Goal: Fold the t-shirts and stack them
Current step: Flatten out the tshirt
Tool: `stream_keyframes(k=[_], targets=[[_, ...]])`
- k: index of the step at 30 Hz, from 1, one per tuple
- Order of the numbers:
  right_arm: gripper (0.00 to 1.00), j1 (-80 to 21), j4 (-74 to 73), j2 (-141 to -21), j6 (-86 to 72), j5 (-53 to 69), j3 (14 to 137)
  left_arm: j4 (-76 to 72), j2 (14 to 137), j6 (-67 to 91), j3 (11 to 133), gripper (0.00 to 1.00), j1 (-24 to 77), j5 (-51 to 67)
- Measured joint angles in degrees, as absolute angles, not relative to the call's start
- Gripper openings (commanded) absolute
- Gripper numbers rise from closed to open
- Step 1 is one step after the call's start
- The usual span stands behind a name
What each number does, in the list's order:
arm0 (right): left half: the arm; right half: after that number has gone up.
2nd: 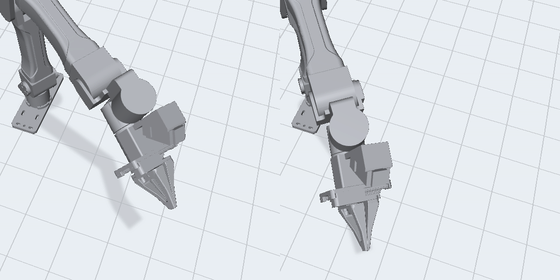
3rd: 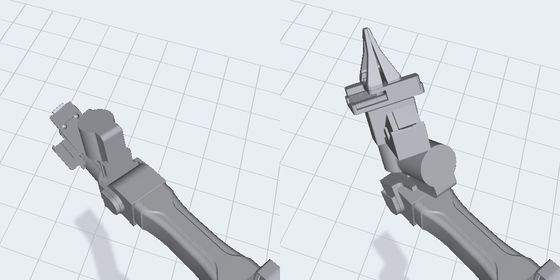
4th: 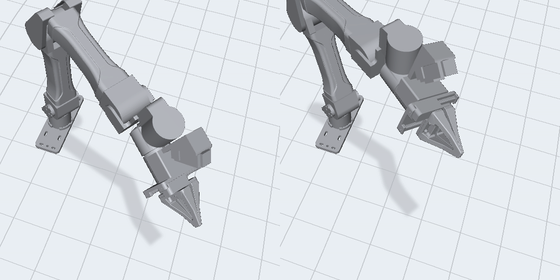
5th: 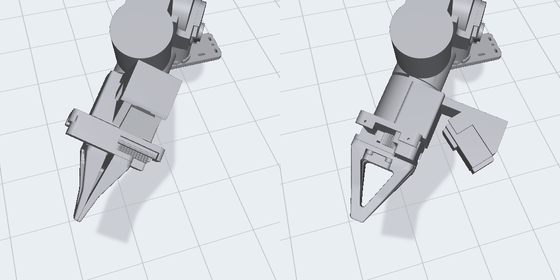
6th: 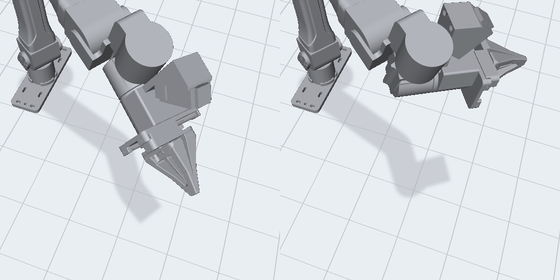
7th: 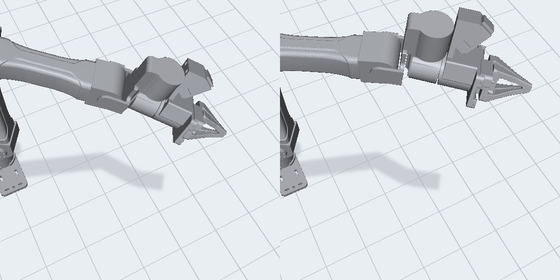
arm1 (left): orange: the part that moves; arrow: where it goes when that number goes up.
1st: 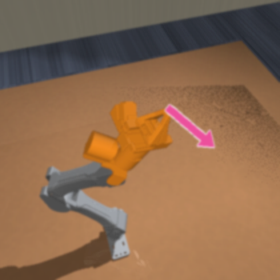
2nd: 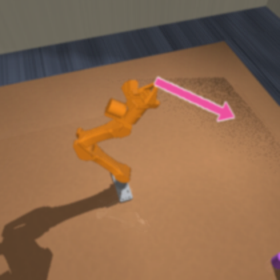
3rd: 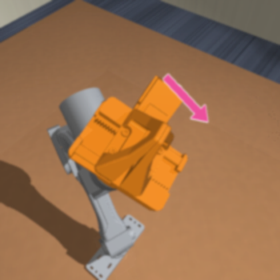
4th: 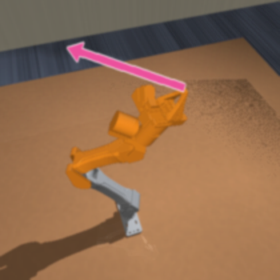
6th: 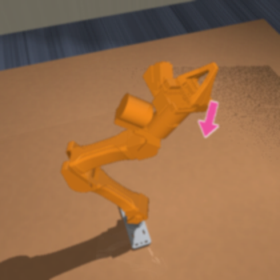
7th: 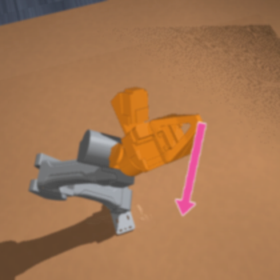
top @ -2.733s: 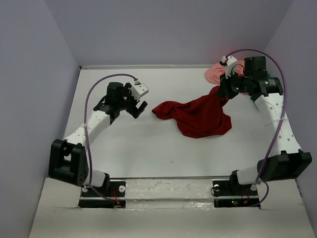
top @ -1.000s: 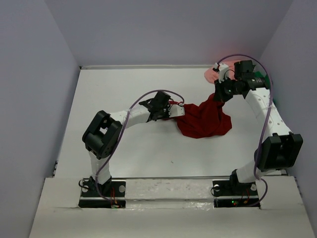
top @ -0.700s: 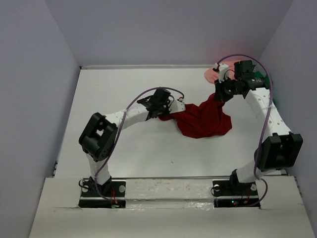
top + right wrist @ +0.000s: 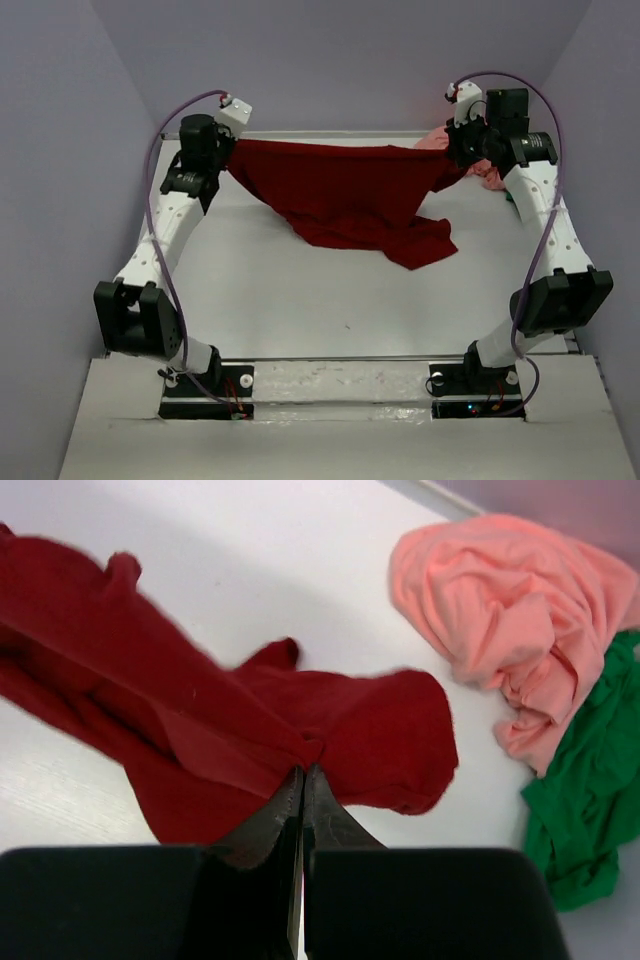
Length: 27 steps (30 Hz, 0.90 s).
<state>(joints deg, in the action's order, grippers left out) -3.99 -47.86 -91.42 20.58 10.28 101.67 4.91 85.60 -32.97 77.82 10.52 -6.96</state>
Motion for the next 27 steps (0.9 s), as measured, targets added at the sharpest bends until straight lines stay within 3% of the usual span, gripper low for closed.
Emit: stream_keyframes(k=[8,14,19,27], targets=[[0.0,-4.89,-48.14,-84.29,20.29,11.62,102.32,7.62,69.23,-30.28,77.78,0.0,5.23,2.92],[0.0,-4.84,-49.74,-72.2,20.82,13.19,102.28,10.17,60.03,-29.12,77.06,0.0,4.36,7.44],[0.0,-4.82,-50.35,-62.7,21.56,13.52,102.35,10.76,55.55,-27.7,76.64,0.0,4.36,8.99],[0.0,-4.67,-51.2,-56.84,21.85,13.87,102.28,12.97,51.18,-26.35,77.69,0.0,4.36,10.85]])
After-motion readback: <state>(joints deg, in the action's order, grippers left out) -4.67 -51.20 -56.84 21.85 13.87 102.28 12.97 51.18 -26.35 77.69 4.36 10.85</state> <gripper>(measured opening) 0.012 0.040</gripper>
